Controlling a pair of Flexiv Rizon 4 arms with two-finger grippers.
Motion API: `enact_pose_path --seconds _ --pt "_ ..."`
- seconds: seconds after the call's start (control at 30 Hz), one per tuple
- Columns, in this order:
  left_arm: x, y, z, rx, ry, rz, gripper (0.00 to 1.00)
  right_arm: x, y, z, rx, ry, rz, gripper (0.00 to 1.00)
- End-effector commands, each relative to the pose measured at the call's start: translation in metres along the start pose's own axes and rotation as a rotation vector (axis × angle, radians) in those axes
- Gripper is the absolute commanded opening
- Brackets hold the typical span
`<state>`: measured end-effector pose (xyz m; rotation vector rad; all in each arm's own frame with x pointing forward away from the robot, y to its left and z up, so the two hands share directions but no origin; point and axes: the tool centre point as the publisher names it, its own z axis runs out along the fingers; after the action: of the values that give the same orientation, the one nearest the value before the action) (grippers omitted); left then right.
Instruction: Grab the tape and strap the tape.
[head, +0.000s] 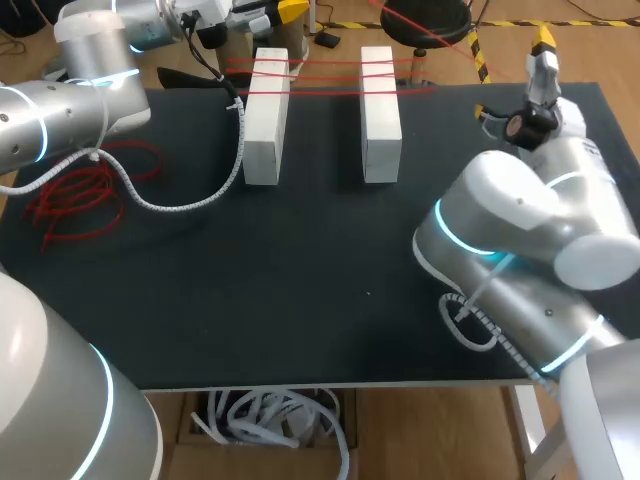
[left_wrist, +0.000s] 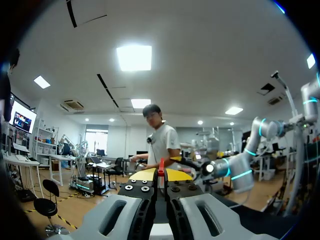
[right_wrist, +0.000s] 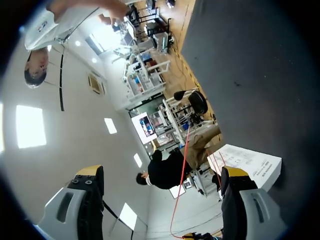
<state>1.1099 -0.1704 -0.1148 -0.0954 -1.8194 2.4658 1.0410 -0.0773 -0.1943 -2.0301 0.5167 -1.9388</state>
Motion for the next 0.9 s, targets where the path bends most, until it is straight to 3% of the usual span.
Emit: enact_pose_path --seconds 0.03,0.9 --pt "-0.002 0.001 0.0 0.002 0.004 -0.001 0.0 0.008 -0.002 0.014 -0.154 -0.037 -0.011 1.0" --pt "-0.002 0.001 0.0 0.002 0.004 -0.001 0.0 0.009 -0.006 0.043 -0.05 -0.061 -0.068 1.0"
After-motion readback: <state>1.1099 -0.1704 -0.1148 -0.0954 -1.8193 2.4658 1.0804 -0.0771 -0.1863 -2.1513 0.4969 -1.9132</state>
